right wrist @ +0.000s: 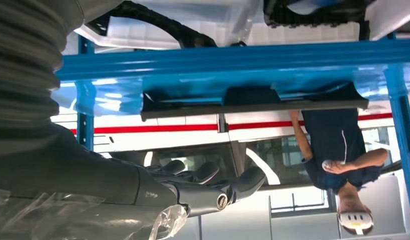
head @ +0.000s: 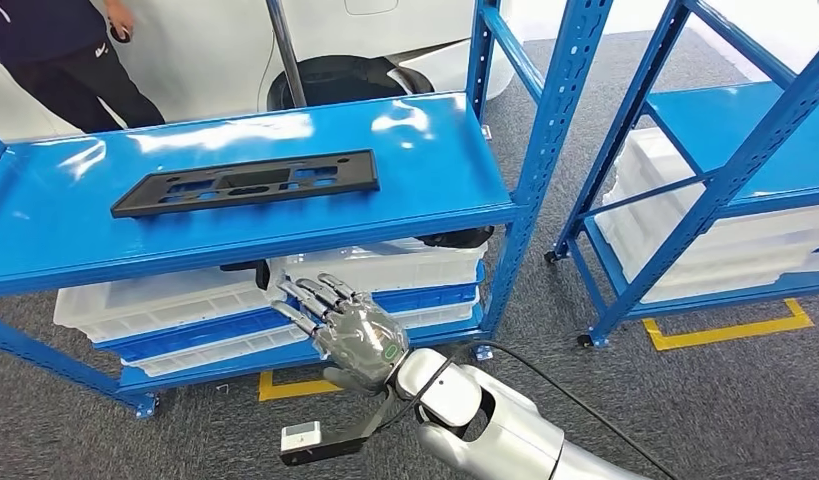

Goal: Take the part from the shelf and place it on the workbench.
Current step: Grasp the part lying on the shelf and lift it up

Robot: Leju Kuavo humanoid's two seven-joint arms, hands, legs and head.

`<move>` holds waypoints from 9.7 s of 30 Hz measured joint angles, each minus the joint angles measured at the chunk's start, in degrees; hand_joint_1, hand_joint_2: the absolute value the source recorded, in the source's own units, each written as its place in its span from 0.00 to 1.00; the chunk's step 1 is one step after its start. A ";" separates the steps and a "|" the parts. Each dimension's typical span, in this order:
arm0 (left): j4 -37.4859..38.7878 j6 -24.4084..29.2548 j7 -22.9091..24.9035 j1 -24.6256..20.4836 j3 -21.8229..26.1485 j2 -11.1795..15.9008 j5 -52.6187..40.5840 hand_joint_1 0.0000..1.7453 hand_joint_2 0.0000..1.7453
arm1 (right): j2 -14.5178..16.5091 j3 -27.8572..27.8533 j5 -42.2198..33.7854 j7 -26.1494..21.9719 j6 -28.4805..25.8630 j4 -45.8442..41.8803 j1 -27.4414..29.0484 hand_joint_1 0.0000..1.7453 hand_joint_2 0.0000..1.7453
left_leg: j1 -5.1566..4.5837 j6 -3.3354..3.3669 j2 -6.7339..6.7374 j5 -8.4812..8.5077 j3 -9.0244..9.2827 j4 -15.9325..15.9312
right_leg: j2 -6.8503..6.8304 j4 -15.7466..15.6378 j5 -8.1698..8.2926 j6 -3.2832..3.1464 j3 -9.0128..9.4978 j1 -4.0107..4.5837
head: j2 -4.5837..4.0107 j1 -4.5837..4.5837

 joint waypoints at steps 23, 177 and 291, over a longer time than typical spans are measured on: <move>0.26 -0.65 0.01 -0.04 -0.15 0.89 0.38 0.00 0.00 | 2.35 2.20 -0.07 -2.66 -1.79 5.44 2.06 0.00 1.00 | -0.42 2.35 -0.18 1.63 -0.62 -0.52 | 0.04 14.19 -5.51 1.54 -6.48 -0.15 | 0.00 -0.15; 0.43 -1.87 -0.44 -0.40 -4.28 3.13 4.44 0.00 0.00 | -1.03 4.45 -14.72 6.21 19.68 -1.38 -6.62 0.00 1.00 | 0.10 2.07 -0.35 1.19 0.19 -0.98 | -0.08 8.22 -2.58 1.17 -3.73 -0.03 | -0.01 -0.09; 0.43 -1.72 -0.03 -1.37 -5.96 4.48 4.00 0.00 0.00 | -1.07 1.43 -20.27 3.16 17.04 0.13 -6.94 0.00 1.00 | -0.52 1.39 -0.09 2.47 -1.45 -1.12 | -0.11 -1.72 -1.38 0.21 2.87 0.74 | -0.01 -0.10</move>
